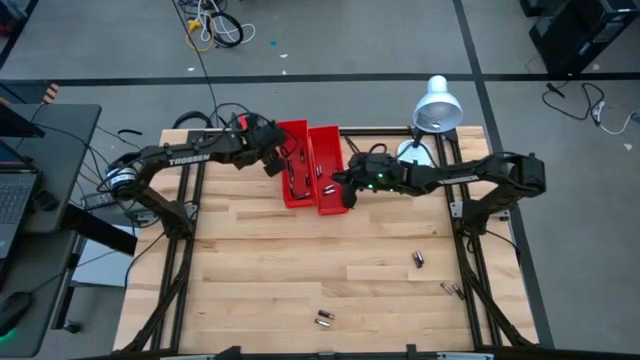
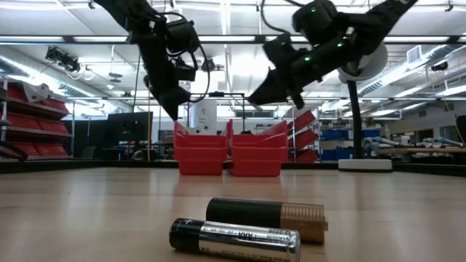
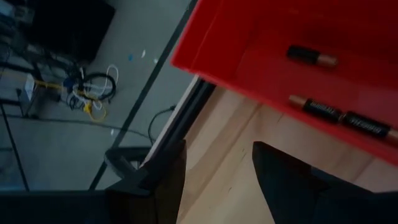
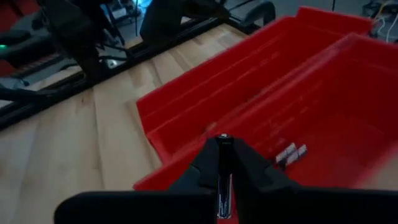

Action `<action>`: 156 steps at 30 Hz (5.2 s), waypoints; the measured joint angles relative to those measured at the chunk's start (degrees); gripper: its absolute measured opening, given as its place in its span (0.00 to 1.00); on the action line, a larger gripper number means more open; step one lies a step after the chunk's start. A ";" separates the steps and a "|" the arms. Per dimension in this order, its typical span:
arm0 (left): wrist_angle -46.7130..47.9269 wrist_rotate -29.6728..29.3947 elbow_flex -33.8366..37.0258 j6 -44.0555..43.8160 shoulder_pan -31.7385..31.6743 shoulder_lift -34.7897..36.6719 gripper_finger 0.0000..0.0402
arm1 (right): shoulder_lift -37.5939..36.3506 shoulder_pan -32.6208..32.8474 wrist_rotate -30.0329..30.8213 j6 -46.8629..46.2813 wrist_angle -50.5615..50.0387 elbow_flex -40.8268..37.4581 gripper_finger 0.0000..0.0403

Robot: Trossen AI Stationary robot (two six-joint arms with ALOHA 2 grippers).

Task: Sort batteries
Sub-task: Put the silver battery into the right red bin, then adjust the red bins, then put the black battery into the left red bin

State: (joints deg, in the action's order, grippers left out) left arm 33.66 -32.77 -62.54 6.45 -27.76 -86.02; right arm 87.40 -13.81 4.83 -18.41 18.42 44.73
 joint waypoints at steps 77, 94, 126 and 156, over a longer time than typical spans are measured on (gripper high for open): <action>-32.09 21.94 16.46 2.02 -11.58 0.78 0.50 | 13.72 8.86 5.93 11.97 -15.44 5.73 0.00; -29.11 22.18 16.46 1.20 -4.62 12.80 0.50 | 13.68 8.57 7.24 13.57 -12.55 5.73 0.02; -42.97 28.98 16.55 -10.06 41.64 -2.39 0.41 | -6.65 34.33 23.22 -24.65 -55.32 5.75 0.09; -60.99 26.90 16.46 -12.92 46.68 -18.40 0.42 | -1.48 51.40 -1.97 -72.07 -79.07 5.40 0.31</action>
State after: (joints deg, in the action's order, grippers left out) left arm -27.34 -5.87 -46.09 -6.47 18.92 -104.42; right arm 85.92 37.58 2.85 -90.48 -60.65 50.13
